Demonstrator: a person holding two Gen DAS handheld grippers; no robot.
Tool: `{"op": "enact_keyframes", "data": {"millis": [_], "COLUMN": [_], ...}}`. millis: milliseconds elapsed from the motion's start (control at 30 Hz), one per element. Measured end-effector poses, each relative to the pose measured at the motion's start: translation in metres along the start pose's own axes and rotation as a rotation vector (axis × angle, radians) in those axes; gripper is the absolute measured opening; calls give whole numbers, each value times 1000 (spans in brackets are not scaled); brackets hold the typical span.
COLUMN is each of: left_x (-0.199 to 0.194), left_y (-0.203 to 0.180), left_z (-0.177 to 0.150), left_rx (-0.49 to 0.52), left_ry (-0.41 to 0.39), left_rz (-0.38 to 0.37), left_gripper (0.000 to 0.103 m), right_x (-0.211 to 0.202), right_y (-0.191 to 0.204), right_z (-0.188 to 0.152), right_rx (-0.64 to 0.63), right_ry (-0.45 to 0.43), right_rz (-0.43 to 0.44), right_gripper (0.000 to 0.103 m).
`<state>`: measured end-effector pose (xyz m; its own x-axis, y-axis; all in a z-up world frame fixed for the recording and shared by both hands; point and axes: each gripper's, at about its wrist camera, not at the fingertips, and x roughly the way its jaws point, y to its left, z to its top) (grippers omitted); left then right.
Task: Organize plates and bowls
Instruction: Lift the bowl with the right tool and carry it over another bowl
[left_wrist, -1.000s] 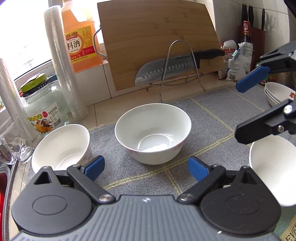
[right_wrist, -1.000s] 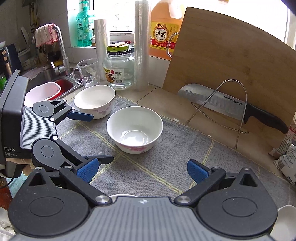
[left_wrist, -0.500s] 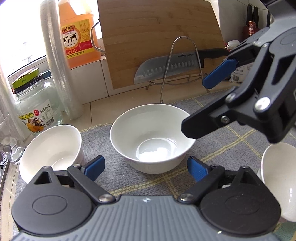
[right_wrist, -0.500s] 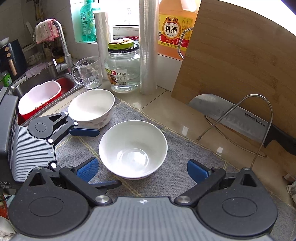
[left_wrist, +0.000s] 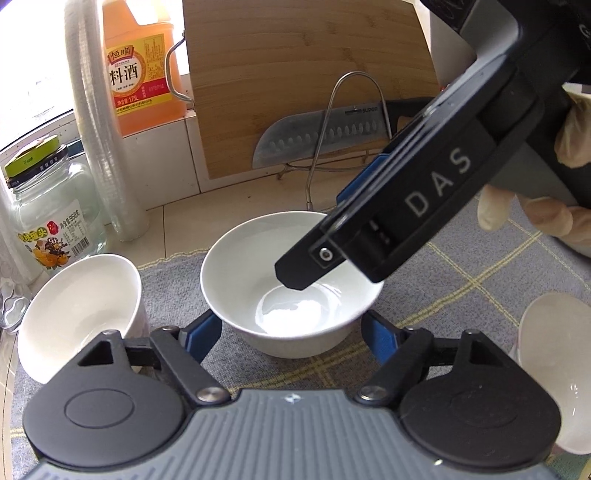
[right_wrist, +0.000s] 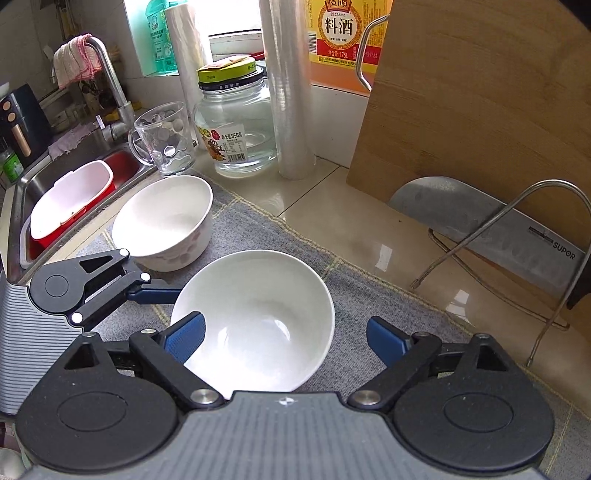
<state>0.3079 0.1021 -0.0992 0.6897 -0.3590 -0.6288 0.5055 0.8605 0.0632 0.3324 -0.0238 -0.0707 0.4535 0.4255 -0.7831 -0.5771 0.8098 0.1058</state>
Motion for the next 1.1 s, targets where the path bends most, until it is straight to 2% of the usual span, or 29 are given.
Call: {"op": "enact_keyframes", "data": {"millis": [67, 467, 1100], "left_x": [0, 1, 2], "left_y": [0, 1, 3], "left_z": [0, 0, 2], "left_rx": [3, 11, 5], "left_ry": [0, 4, 34], "left_rz": [0, -5, -27], "left_gripper": [82, 82, 82], "right_x": [5, 18, 19], "right_y": [-1, -6, -6], "right_z": [2, 8, 11], "right_rx": [6, 33, 56], "right_ry": [13, 29, 43], "right_rz": [14, 71, 101], "right_gripper": [89, 84, 84]}}
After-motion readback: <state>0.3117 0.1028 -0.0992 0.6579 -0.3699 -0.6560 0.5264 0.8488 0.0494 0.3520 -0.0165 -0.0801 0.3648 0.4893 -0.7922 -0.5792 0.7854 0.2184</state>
